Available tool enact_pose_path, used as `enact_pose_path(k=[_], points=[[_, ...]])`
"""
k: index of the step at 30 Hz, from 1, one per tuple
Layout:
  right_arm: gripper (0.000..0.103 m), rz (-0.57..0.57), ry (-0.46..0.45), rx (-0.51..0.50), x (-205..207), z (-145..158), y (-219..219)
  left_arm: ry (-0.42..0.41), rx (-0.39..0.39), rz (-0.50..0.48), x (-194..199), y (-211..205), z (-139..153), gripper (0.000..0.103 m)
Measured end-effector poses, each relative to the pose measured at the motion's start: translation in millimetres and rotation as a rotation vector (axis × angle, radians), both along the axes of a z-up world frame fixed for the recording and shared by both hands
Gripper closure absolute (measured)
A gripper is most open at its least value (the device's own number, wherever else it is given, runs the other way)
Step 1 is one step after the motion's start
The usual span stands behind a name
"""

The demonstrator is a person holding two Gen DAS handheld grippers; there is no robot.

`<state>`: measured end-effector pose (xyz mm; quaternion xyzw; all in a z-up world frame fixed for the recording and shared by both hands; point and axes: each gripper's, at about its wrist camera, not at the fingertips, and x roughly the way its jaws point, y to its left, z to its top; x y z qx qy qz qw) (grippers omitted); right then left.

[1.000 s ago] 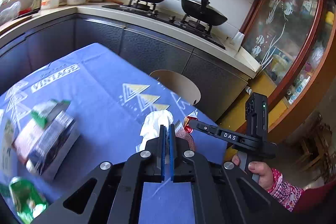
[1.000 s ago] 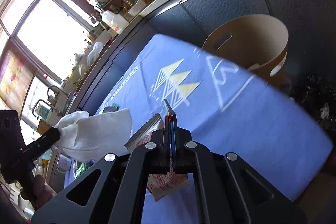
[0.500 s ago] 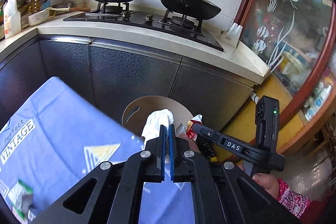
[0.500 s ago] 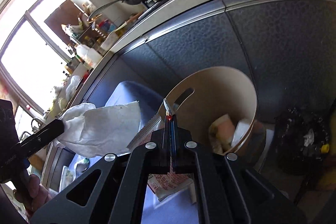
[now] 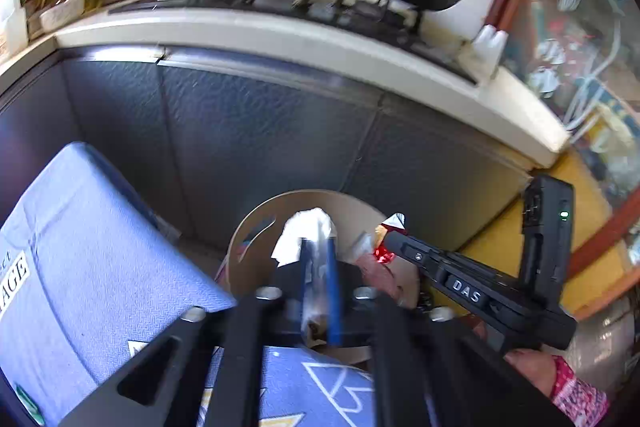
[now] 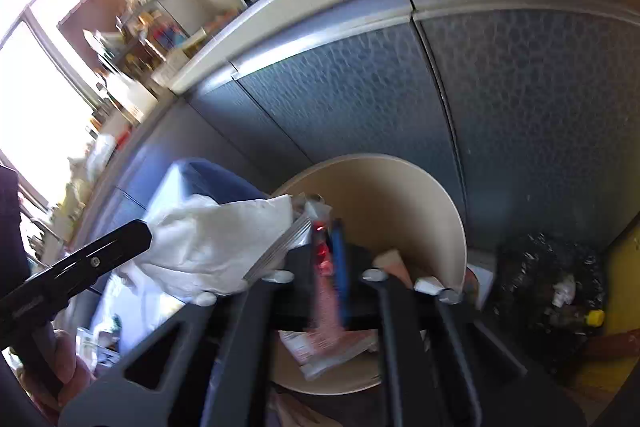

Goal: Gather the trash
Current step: 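Carry tissue and red wrapper over the bin and open both tools, then move both open tools back over the table trash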

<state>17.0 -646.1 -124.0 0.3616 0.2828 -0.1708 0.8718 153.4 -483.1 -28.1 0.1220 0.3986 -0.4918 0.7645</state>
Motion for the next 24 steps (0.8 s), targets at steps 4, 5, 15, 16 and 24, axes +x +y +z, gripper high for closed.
enact_pose_path(k=[4,5,15,16,24], points=[[0.061,-0.023,-0.017,-0.02,-8,2,8,0.027,0.009,0.005,-4,6,-10,0.071],[0.061,-0.026,-0.021,-0.038,-11,5,13,0.025,0.005,0.006,-7,10,-9,0.071],[0.055,-0.008,-0.094,-0.035,-50,19,73,-0.033,-0.042,0.066,-46,71,0,0.07],[0.055,-0.009,-0.097,-0.039,-54,19,80,-0.043,-0.039,0.072,-50,76,0,0.07],[0.055,-0.003,-0.1,-0.024,-78,19,124,-0.106,-0.006,0.11,-81,121,-4,0.07]])
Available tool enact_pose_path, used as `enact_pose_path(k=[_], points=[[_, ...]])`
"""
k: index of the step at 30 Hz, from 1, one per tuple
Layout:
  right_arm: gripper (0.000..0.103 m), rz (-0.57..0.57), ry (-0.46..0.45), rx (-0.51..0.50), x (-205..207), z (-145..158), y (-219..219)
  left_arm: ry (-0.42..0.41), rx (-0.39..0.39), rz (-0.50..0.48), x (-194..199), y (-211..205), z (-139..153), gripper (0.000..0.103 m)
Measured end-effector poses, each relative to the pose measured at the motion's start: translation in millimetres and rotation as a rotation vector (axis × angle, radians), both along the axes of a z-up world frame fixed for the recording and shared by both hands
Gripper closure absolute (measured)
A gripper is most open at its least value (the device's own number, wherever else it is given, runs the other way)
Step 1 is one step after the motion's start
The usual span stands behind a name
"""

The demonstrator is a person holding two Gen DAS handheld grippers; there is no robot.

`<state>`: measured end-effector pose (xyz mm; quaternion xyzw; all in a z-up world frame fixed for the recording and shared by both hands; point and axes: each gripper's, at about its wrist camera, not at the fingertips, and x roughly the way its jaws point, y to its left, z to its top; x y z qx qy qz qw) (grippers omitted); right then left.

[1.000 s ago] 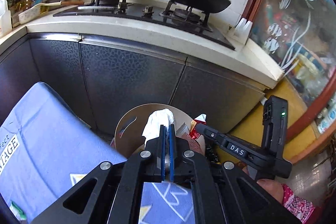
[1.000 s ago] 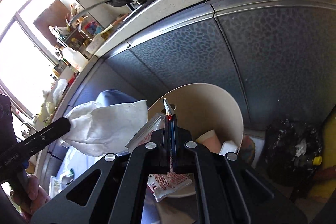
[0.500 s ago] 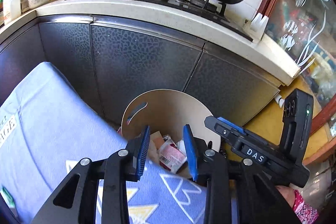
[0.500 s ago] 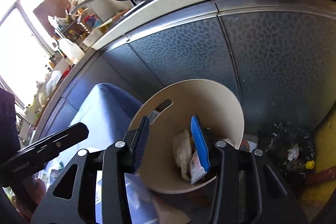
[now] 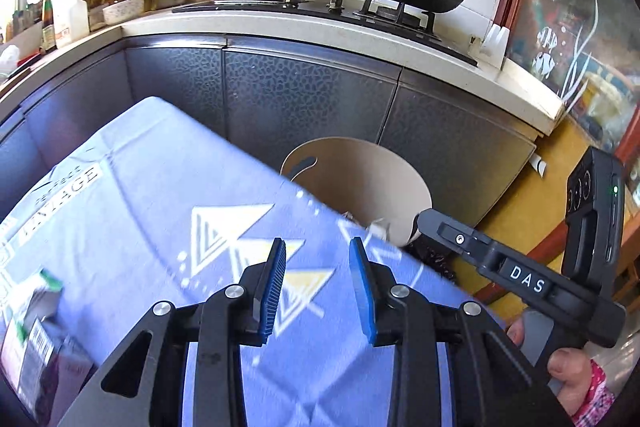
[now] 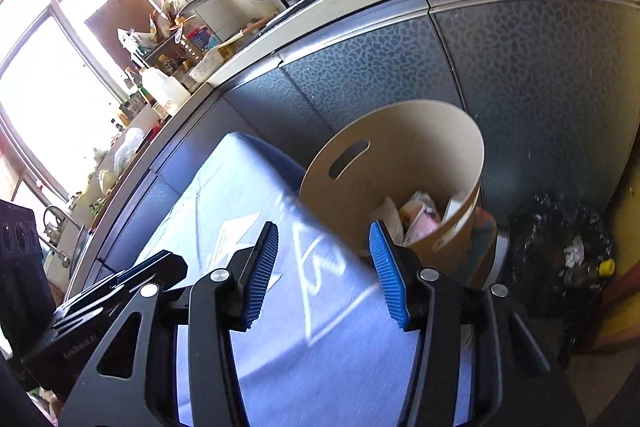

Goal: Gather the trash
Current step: 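Move both open tools back over the table trash, then grasp red crumpled wrapper with left tool while right tool grasps clear water bottle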

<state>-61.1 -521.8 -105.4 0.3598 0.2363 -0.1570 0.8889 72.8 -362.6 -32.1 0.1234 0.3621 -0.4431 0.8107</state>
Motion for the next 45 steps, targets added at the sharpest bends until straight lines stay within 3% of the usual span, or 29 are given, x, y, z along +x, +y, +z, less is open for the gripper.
enact_pose_path(k=[14,23,33,38,42,45], points=[[0.052,0.137,0.018,0.002,6,11,75,0.011,-0.018,0.106,-26,100,1,0.07],[0.052,0.308,0.054,-0.001,43,15,145,0.03,-0.088,0.204,-27,216,8,0.07],[0.052,0.515,0.104,-0.014,94,18,240,0.062,-0.17,0.528,-8,396,4,0.07],[0.052,0.63,0.114,-0.07,106,27,292,0.095,-0.221,0.676,4,458,-6,0.07],[0.052,0.725,0.117,-0.141,112,36,334,0.135,-0.238,0.74,14,493,-20,0.07],[0.052,0.779,0.122,-0.147,119,41,358,0.178,-0.259,0.784,24,513,-32,0.055]])
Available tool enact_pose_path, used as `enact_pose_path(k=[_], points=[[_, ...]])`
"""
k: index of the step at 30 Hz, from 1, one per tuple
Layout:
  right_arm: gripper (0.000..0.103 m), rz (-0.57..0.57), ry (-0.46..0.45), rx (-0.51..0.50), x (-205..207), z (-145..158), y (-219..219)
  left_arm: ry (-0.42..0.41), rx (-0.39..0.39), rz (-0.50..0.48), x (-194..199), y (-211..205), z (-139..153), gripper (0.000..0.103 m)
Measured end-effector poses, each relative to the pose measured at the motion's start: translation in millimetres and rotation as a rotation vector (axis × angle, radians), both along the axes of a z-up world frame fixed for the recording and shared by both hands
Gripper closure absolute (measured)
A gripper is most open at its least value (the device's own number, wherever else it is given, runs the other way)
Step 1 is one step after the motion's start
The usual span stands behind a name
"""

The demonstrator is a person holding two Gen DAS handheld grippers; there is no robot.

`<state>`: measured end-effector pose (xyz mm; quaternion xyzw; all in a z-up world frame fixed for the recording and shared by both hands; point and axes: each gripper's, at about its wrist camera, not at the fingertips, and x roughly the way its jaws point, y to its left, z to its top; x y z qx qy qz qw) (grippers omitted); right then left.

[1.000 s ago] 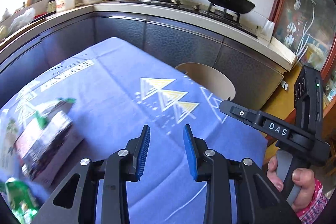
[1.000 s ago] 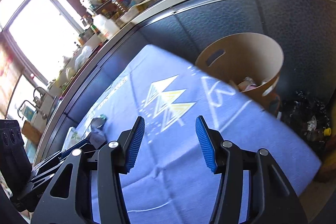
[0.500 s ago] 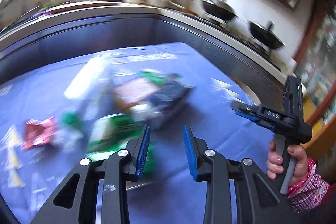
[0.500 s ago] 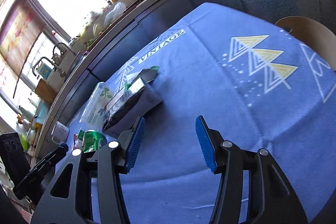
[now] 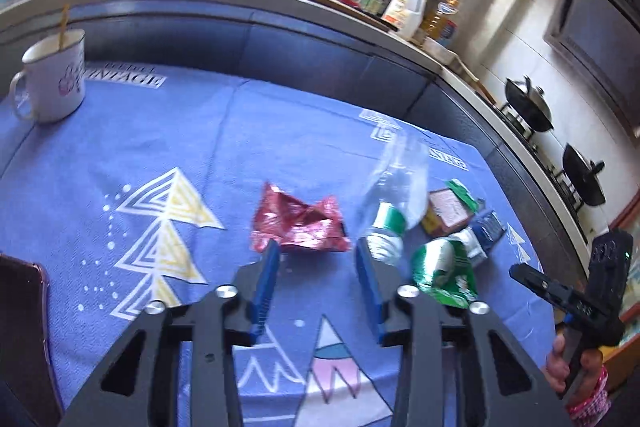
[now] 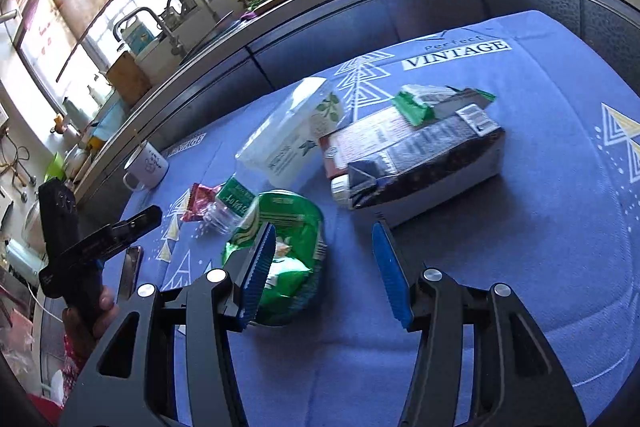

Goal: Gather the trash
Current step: 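Grasp red crumpled wrapper with left tool while right tool grasps clear water bottle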

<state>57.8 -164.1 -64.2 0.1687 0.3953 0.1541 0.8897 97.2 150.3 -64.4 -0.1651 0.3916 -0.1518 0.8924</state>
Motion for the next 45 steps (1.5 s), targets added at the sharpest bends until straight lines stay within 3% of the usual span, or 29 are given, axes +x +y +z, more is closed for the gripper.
enact_pose_path(k=[5,8,15,19,21,23,24,29,32,37,45], points=[[0.052,0.077,0.014,0.013,16,9,28,0.06,-0.077,0.014,25,21,-19,0.044],[0.051,0.113,0.045,0.03,37,12,48,0.087,-0.126,-0.005,41,26,-28,0.044],[0.032,0.052,0.115,-0.005,96,13,64,0.091,-0.179,-0.026,57,20,-34,0.044],[0.031,0.011,0.164,-0.03,128,5,75,0.082,-0.156,-0.027,57,11,-35,0.045],[0.029,-0.001,0.186,-0.058,142,-1,84,0.08,-0.127,-0.037,58,3,-37,0.056],[0.028,-0.003,0.201,-0.114,155,-7,97,0.091,-0.103,-0.063,58,-6,-40,0.091],[0.028,-0.004,0.203,-0.136,158,-10,103,0.097,-0.095,-0.07,57,-9,-42,0.098],[0.025,0.074,0.175,-0.288,165,-20,143,0.048,-0.093,-0.055,37,-3,-35,0.099],[0.025,0.124,0.211,-0.345,163,-32,160,0.023,-0.09,-0.025,25,8,-26,0.099],[0.04,0.211,0.19,-0.374,153,-29,169,-0.008,-0.113,0.03,6,33,-10,0.099],[0.042,0.234,0.051,-0.233,119,25,144,-0.063,-0.137,0.029,-13,33,19,0.099]])
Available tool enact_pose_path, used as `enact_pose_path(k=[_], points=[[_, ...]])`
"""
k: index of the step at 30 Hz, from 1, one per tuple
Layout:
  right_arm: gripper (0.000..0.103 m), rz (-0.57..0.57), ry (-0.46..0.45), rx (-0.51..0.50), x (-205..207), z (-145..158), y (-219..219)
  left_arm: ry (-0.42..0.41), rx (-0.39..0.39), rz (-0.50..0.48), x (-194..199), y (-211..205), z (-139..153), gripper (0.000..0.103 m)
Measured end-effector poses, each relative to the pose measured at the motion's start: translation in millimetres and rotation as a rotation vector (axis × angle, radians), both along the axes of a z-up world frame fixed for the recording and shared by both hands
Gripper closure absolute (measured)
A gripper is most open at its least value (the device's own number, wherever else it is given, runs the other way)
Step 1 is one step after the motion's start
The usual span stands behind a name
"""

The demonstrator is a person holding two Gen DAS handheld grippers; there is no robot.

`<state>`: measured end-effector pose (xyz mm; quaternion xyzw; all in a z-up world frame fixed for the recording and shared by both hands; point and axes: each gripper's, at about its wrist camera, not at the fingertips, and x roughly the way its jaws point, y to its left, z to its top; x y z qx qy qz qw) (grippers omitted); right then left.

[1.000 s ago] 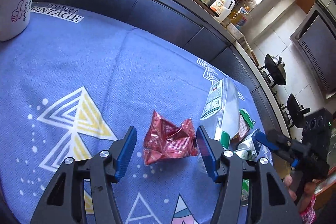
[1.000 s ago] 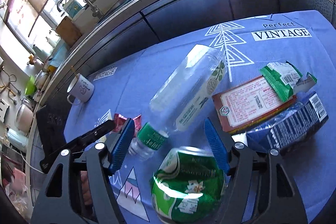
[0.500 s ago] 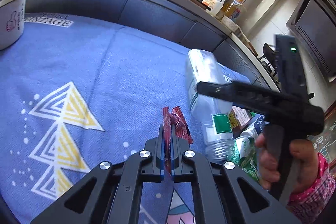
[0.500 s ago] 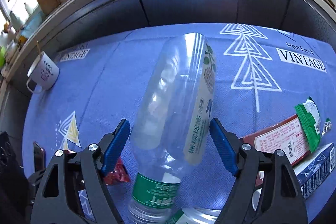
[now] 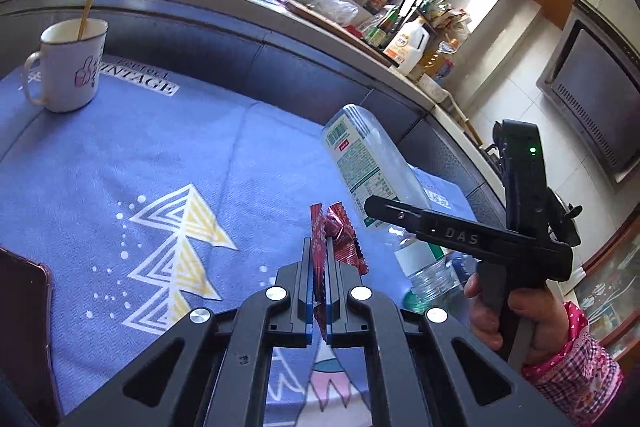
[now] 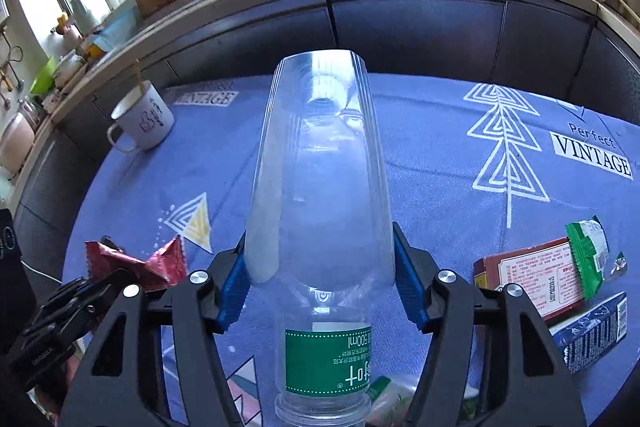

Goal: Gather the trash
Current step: 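Grasp red crumpled wrapper with left tool while right tool grasps clear water bottle, then carry wrapper and bottle over the beige bin and open both tools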

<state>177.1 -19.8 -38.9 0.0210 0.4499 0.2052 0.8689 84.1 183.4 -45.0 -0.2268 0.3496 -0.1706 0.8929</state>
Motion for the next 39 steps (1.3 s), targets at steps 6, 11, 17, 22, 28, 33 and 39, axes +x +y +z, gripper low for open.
enact_pose_path(k=[6,11,17,22,28,33,39], points=[[0.042,-0.078,-0.133,0.143,-51,43,-67,-0.059,-0.01,-0.099,-9,-38,32,0.099],[0.042,-0.276,-0.22,0.131,-118,40,-162,-0.072,-0.018,-0.259,-12,-99,43,0.099],[0.042,-0.502,-0.158,0.086,-181,-4,-256,-0.056,0.015,-0.468,-12,-196,42,0.099],[0.042,-0.605,-0.094,0.074,-199,-39,-303,-0.048,0.071,-0.595,-21,-269,37,0.099],[0.041,-0.62,-0.084,0.026,-201,-60,-323,0.01,0.136,-0.652,-28,-320,8,0.099],[0.041,-0.616,-0.097,0.079,-207,-65,-333,0.068,0.188,-0.659,-26,-340,-9,0.099],[0.041,-0.628,-0.083,0.217,-212,-69,-362,0.073,0.222,-0.679,-18,-367,-5,0.099]])
